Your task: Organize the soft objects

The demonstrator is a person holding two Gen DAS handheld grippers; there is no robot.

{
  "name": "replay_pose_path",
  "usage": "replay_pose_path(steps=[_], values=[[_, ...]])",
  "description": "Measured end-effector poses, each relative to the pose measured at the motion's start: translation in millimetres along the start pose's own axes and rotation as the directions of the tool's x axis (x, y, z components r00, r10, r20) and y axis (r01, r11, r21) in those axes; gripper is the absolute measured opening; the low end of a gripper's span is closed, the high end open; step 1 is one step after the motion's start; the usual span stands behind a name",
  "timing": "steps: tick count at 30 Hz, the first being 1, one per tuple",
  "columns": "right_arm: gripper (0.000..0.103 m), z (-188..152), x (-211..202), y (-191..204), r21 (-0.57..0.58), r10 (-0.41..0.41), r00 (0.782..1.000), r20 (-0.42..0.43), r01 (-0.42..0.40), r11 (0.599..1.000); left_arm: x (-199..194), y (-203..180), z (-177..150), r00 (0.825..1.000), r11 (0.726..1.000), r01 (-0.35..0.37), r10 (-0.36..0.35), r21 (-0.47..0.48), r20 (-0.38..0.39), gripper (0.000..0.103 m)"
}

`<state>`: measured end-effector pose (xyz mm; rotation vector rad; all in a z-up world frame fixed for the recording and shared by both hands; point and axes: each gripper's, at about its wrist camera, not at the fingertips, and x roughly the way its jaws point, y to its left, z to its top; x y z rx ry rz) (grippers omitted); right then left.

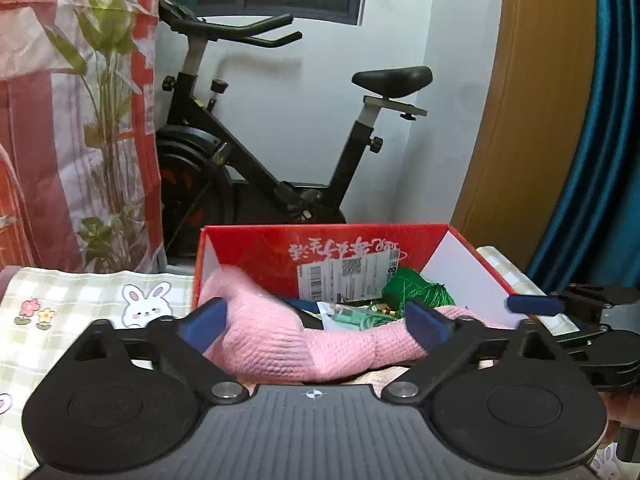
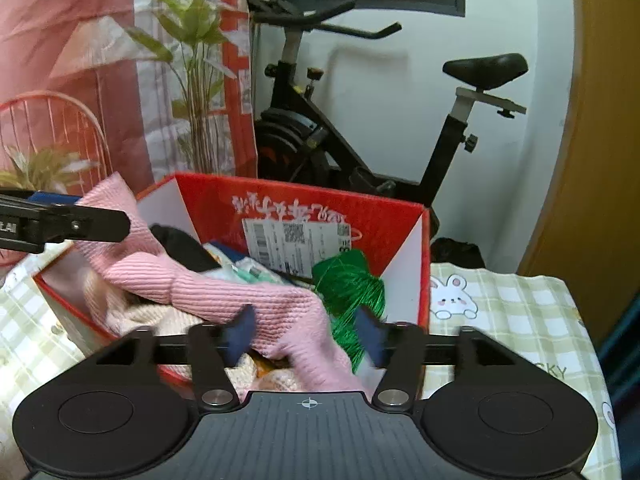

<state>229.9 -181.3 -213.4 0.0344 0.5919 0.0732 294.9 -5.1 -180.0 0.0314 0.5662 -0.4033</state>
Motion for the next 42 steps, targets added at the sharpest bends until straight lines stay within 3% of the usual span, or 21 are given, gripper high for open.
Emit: replay_pose_path(steps=[6,12,16,21,30,35,42], values=[[0.103,14,-41,-4,0.055,0.002,0.995,0.095,-0.007,0.998,-39,-1,13,0.998,0.999,-0.032,0.031,0.011,0.056,0.103],[0.103,35,-87,9,0.069,-0.012,0.984,0.180,0.000,0.998,-89,-2,27,0.991,0.997,-0.065,0.069,-0.036,0.111,0.103],[0.103,47,-126,23,0.061,-0.024,0.974,0.225,0.010,0.998,-124,-7,37,0.981,0.987,-0.139,0.147,-0.075,0.123,0.103],[0.103,60,-180,39,0.069,-0.068,0.960,0.272,0.051,0.996,-178,-11,45,0.973,0.988,-0.097,0.119,-0.121,0.197,0.103],[0.103,63,-275,50,0.109,-0.062,0.934,0.351,0.025,0.994,-265,-58,49,0.928,0.963,-0.270,0.262,-0.005,0.266,0.103],[0.103,59,-310,53,0.123,-0.077,0.934,0.350,0.036,0.992,-298,-66,44,0.932,0.969,-0.243,0.245,-0.043,0.265,0.103],[0.103,53,-332,62,0.114,-0.062,0.937,0.343,0.023,0.993,-303,-70,38,0.931,0.963,-0.267,0.267,-0.036,0.249,0.103]])
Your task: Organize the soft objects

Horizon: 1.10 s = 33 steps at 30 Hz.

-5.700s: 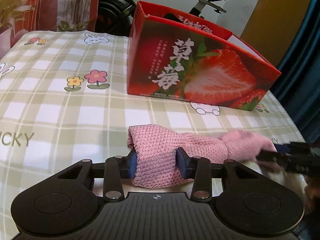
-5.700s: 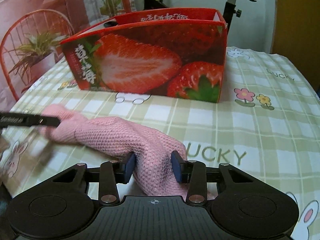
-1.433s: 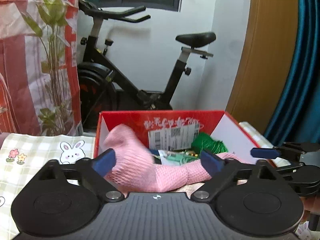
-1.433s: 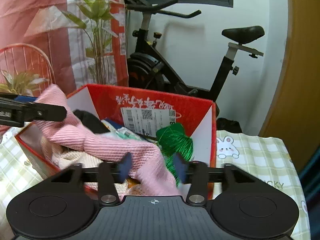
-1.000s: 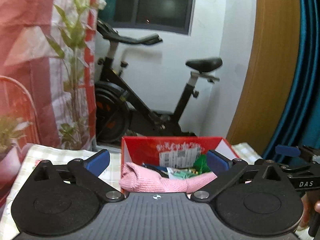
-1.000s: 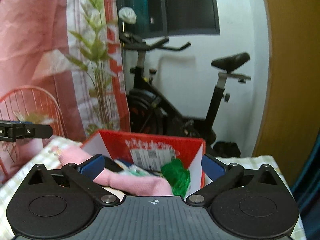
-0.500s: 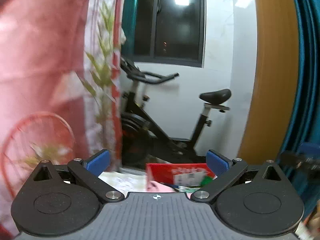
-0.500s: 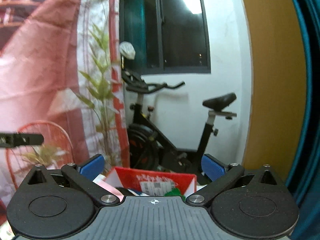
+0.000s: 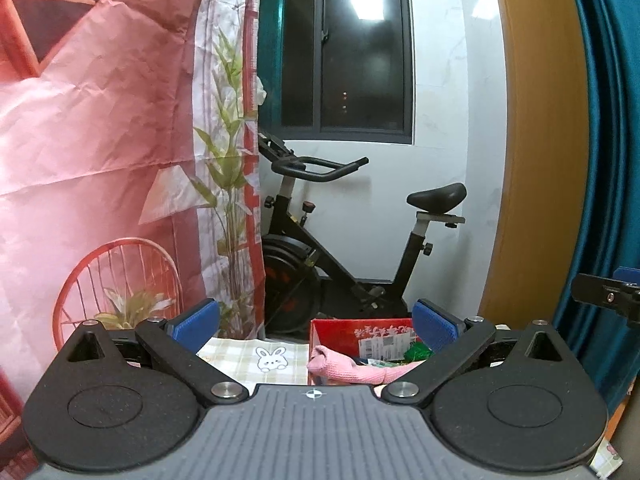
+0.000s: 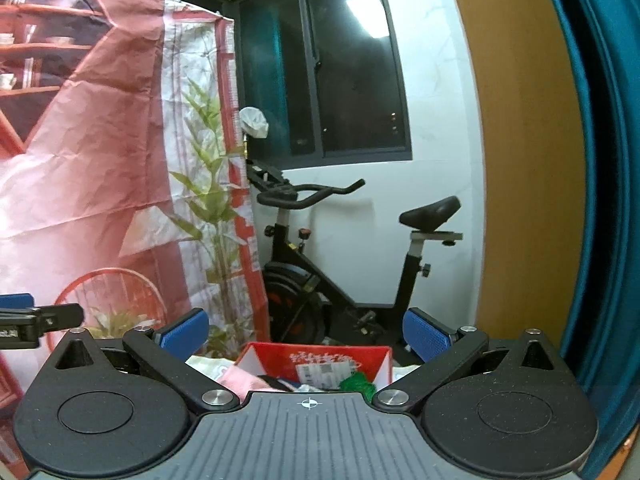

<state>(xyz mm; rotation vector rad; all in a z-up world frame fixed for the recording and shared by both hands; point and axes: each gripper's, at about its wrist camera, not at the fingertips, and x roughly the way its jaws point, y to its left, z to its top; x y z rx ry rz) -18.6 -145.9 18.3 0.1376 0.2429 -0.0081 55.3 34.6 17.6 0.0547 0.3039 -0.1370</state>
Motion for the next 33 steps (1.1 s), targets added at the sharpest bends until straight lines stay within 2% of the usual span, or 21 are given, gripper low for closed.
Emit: replay_pose_path(steps=[33], values=[[0.103,-8.5,4.2,-0.7,-0.016,-0.051,0.998,-0.026,0.051,0.999,-0.5,3.7,-9.1,0.999,0.999,0.018,-0.019,-0.039,-0.032,0.103]])
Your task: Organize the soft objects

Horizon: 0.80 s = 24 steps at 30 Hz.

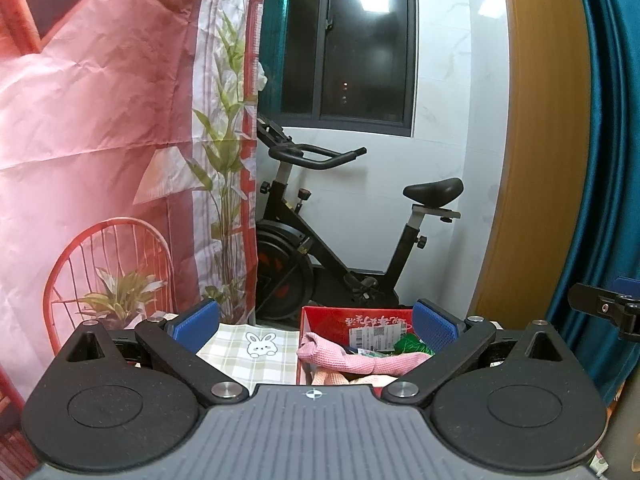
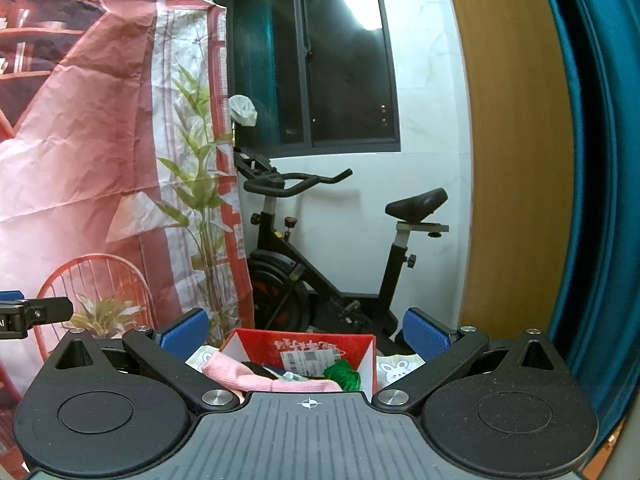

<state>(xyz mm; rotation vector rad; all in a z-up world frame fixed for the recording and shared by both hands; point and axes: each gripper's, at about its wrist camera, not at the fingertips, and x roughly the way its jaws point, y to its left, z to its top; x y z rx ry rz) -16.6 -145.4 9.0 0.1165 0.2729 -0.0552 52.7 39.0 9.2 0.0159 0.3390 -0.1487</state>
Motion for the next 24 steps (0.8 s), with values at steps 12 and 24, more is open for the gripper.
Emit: replay_pose_path(steps=[12,24], values=[[0.103,0.8,3.0,-1.0,-0.004,-0.015,1.000,-0.004,0.015,1.000,2.1,-0.3,1.1,1.000,1.000,0.002,-0.002,-0.018,-0.013,0.103],[0.103,-1.7,2.8,-2.5,-0.009,-0.014,1.000,-0.003,0.014,1.000,2.9,1.2,-0.3,1.000,1.000,0.000,0.000,-0.031,-0.020,0.103]])
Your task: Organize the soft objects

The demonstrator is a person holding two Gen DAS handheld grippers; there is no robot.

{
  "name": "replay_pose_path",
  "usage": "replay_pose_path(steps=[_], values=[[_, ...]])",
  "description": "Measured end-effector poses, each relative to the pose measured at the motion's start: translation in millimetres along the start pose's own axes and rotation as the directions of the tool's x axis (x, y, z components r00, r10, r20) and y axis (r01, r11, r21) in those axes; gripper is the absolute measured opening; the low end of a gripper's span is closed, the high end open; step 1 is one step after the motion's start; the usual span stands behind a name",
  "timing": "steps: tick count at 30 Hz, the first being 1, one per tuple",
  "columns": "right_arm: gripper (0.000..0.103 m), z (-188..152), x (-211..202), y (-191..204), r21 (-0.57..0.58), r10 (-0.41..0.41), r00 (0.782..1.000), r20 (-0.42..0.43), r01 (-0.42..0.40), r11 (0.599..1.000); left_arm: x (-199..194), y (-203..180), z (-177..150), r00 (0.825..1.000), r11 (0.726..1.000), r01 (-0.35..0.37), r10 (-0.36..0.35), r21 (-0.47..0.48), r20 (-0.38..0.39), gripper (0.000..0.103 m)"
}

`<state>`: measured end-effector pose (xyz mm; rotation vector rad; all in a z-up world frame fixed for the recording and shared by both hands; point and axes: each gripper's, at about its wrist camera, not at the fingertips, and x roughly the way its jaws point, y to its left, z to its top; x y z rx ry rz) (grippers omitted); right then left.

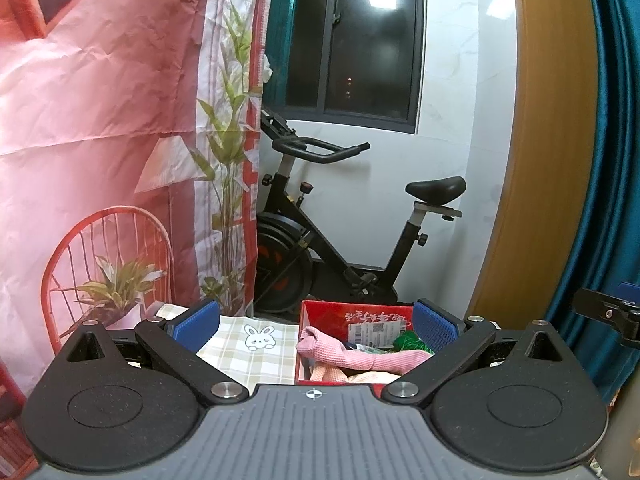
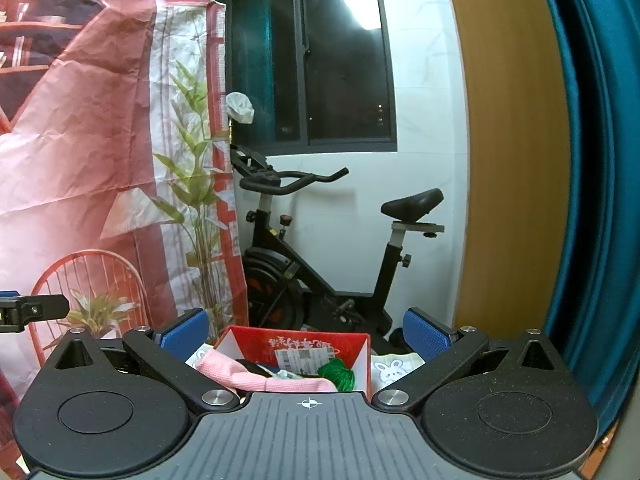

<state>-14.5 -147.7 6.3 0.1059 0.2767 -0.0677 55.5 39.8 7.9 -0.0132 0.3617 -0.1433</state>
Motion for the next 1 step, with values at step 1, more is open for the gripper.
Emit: replay_pose_path(steps=[1], values=[[0.103,0.5,-0.1,0.6,0.001,0.001,1.000,-0.001,-0.001,1.000,0.1,0.0,0.0,1.000,1.000,0.000,0.000,-0.001,-0.001,0.103]])
